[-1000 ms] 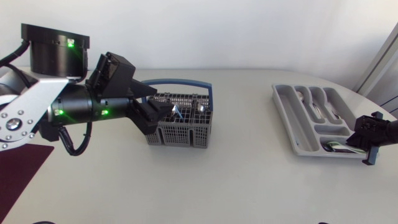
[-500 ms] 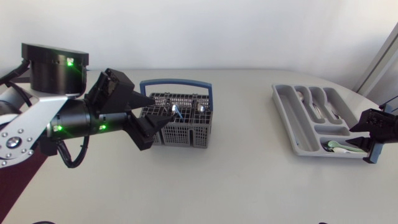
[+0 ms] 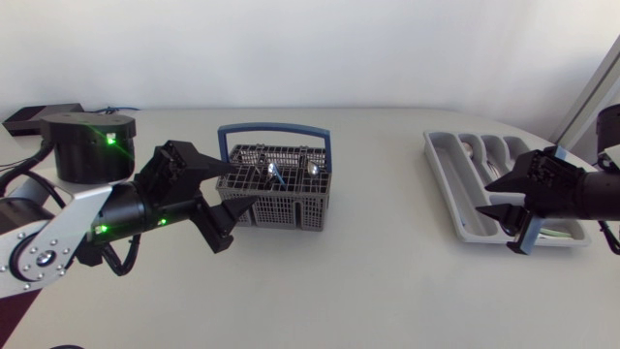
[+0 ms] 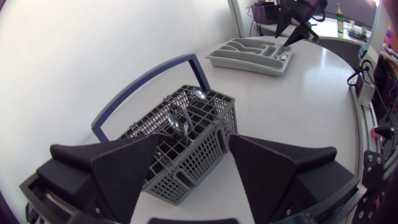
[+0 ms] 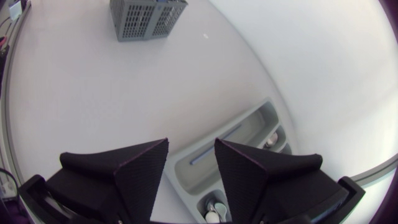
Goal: Transfer all utensils from the basket to the drawer tray.
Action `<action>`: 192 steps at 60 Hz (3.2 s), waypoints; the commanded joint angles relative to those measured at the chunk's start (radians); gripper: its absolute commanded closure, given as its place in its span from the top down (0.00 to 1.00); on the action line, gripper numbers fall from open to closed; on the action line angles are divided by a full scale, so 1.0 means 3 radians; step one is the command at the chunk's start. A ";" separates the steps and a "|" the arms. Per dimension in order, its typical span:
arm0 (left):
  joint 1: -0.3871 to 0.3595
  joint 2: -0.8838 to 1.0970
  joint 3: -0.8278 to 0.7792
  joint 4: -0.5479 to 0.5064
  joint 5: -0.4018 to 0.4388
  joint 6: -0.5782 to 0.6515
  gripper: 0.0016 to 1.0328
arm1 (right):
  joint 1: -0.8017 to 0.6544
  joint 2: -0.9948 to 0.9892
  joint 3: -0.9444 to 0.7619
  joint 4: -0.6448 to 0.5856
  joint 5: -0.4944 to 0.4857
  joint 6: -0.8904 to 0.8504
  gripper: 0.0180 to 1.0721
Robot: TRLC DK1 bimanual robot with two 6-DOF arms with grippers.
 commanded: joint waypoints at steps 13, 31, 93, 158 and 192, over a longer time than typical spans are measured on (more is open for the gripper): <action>-0.0088 0.0418 -0.0180 0.0590 -0.0107 0.0100 0.60 | 0.0973 -0.0362 -0.0105 -0.0016 0.0199 0.1125 0.54; -0.0139 0.0883 -0.0027 0.0912 -0.0193 0.0100 0.47 | 0.1740 -0.0209 0.0069 0.0270 0.0358 0.2015 0.54; -0.0272 0.1282 0.0132 0.1341 -0.0546 0.0100 0.04 | 0.2303 0.0272 0.0171 0.0633 0.0613 0.2342 0.54; -0.0497 0.0377 -0.0139 0.1791 -0.0940 0.0069 0.04 | 0.2461 0.0241 0.0104 0.0638 0.0680 0.2404 0.54; -0.0803 -0.0047 0.0536 0.0661 -0.1022 -0.1000 0.04 | 0.2522 -0.0250 0.0253 0.0679 0.0685 0.2930 0.54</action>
